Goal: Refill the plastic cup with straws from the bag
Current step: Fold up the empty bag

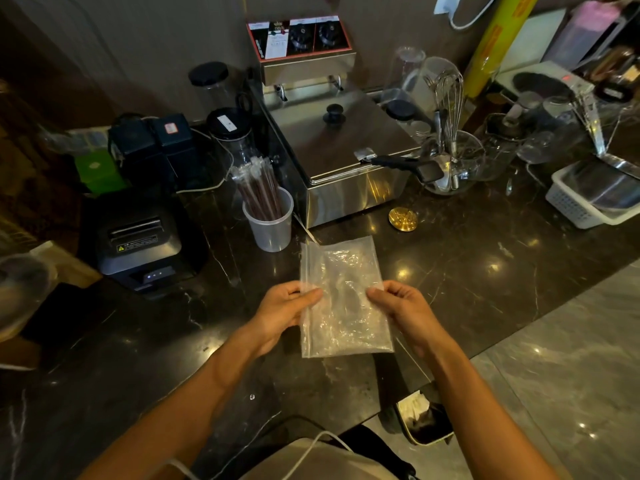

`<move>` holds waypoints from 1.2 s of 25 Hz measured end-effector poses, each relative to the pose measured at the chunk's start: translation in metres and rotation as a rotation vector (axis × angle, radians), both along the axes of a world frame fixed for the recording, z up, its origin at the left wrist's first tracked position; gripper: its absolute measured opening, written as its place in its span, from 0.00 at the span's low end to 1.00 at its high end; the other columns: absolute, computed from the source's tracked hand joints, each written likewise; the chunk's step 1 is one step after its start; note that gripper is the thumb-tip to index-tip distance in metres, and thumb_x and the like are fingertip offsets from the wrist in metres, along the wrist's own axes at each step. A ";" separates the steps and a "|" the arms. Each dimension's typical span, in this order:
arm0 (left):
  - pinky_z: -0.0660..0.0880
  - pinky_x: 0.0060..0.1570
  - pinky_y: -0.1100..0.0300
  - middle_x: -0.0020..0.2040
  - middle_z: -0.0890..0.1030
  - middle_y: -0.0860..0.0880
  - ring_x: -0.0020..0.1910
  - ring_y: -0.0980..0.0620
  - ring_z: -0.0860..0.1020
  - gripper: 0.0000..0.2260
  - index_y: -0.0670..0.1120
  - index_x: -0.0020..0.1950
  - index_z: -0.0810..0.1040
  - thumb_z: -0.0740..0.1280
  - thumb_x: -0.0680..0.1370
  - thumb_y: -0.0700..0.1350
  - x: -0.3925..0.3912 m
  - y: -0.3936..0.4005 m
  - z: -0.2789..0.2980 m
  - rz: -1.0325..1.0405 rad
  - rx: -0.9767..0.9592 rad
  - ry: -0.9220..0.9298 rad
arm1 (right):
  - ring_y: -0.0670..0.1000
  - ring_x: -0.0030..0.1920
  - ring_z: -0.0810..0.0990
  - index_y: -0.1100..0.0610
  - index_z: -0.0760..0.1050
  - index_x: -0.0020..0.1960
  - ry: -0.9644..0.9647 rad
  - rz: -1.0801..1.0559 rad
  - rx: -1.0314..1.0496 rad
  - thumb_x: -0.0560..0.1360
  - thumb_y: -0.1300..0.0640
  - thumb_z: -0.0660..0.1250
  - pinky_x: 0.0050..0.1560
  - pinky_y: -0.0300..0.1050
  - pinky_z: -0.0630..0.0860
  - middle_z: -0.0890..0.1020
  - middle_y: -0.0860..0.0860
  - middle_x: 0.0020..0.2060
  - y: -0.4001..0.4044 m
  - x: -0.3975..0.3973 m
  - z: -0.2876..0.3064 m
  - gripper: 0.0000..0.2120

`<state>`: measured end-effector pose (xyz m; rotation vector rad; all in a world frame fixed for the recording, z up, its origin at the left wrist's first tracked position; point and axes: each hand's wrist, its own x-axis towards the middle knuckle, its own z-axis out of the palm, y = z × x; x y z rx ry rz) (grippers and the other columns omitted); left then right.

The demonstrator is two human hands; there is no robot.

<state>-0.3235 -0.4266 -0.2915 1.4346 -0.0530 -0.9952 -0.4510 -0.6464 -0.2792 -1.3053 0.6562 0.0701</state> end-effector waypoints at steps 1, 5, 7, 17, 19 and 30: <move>0.84 0.51 0.54 0.57 0.87 0.41 0.55 0.44 0.86 0.13 0.40 0.62 0.82 0.71 0.79 0.43 0.000 0.000 0.000 0.003 0.011 -0.026 | 0.61 0.51 0.87 0.68 0.79 0.59 0.018 0.017 0.023 0.78 0.53 0.73 0.60 0.62 0.82 0.86 0.64 0.54 0.001 -0.002 -0.004 0.19; 0.84 0.53 0.52 0.56 0.87 0.42 0.55 0.45 0.87 0.13 0.42 0.63 0.81 0.71 0.79 0.44 0.002 0.001 0.003 -0.021 0.023 -0.040 | 0.61 0.58 0.87 0.64 0.81 0.63 0.056 0.071 0.089 0.77 0.52 0.74 0.64 0.61 0.80 0.87 0.60 0.57 0.000 -0.007 -0.011 0.19; 0.83 0.55 0.49 0.57 0.87 0.43 0.56 0.45 0.86 0.14 0.44 0.64 0.80 0.71 0.79 0.44 0.001 0.002 0.004 -0.054 0.013 -0.028 | 0.61 0.57 0.87 0.63 0.82 0.62 0.055 0.073 0.080 0.75 0.53 0.75 0.65 0.61 0.79 0.87 0.60 0.57 0.001 -0.007 -0.011 0.20; 0.84 0.49 0.41 0.55 0.87 0.43 0.54 0.42 0.87 0.12 0.48 0.65 0.79 0.68 0.82 0.43 0.006 0.004 0.006 -0.108 -0.010 -0.078 | 0.60 0.53 0.87 0.64 0.85 0.55 0.077 -0.003 0.135 0.75 0.55 0.76 0.58 0.57 0.82 0.86 0.64 0.57 0.001 -0.010 -0.013 0.14; 0.82 0.53 0.36 0.58 0.86 0.42 0.56 0.39 0.85 0.14 0.49 0.68 0.78 0.66 0.83 0.42 0.007 0.004 0.007 -0.122 -0.049 -0.048 | 0.60 0.54 0.86 0.63 0.85 0.58 0.049 -0.032 0.167 0.77 0.57 0.73 0.56 0.57 0.83 0.85 0.63 0.57 0.000 -0.011 -0.012 0.12; 0.80 0.57 0.36 0.61 0.85 0.39 0.62 0.33 0.81 0.19 0.48 0.72 0.74 0.68 0.81 0.41 0.012 0.006 0.007 -0.242 -0.039 0.051 | 0.58 0.52 0.86 0.63 0.83 0.63 -0.010 -0.074 0.231 0.78 0.62 0.70 0.49 0.50 0.85 0.84 0.63 0.61 -0.002 -0.010 -0.005 0.15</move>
